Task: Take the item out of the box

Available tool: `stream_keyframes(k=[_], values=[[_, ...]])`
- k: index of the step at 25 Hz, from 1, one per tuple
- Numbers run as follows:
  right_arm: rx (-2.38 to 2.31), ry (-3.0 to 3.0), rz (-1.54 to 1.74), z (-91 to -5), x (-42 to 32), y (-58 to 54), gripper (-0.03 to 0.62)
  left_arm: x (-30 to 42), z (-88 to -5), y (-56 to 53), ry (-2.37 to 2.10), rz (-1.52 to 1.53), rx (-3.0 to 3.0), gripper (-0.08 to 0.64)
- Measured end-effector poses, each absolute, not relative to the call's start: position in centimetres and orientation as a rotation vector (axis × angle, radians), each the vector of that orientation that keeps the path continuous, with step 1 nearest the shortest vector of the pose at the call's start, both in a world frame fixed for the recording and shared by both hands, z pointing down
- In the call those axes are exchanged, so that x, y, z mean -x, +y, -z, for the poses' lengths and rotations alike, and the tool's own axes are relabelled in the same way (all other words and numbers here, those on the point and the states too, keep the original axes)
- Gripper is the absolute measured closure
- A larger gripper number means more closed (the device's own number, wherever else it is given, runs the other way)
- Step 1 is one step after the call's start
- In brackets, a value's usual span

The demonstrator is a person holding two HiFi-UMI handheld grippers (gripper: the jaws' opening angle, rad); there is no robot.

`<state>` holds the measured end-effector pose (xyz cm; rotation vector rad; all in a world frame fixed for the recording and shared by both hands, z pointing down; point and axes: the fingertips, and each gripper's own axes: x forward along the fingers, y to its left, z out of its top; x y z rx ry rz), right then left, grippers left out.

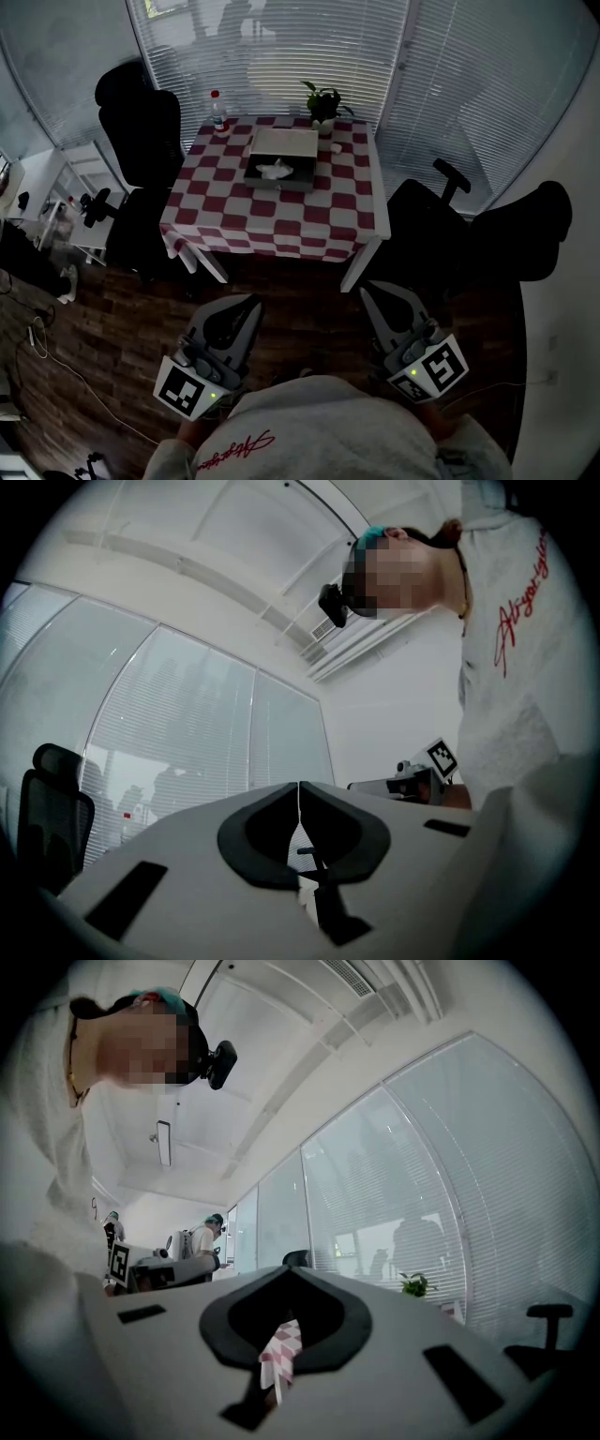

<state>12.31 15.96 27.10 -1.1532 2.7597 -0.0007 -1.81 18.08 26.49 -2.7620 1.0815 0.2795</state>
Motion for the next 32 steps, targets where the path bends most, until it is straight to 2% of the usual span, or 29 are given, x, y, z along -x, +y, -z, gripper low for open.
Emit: stream_keyframes(k=[32], values=[[1.066, 2.792, 0.043, -28.8, -14.8, 15.4, 0.584, -0.5, -28.3, 18.6, 1.198, -0.250, 2.727, 0.543]])
